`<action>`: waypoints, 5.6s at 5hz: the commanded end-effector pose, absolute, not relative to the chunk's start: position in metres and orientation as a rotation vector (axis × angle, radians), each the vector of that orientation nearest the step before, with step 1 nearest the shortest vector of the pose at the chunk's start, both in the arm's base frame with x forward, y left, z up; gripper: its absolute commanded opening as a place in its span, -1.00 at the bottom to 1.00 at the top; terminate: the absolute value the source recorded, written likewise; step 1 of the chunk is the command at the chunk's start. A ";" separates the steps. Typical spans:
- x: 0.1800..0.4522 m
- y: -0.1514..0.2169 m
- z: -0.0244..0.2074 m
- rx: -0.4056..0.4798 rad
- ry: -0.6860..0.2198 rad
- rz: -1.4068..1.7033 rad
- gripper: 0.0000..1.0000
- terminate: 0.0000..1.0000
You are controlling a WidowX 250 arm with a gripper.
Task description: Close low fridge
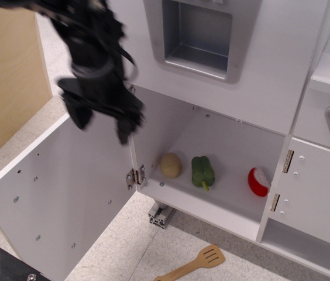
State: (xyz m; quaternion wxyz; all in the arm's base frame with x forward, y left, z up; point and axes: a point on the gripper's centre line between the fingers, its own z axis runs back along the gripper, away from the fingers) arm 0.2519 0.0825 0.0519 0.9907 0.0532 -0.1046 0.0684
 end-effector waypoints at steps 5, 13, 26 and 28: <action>0.266 0.115 0.012 0.105 -0.152 0.147 1.00 -1.00; 0.269 -0.007 0.077 -0.089 -0.260 0.216 1.00 -1.00; 0.351 -0.026 -0.054 -0.042 -0.220 0.327 1.00 -1.00; 0.340 -0.022 -0.030 -0.041 -0.248 0.310 1.00 -1.00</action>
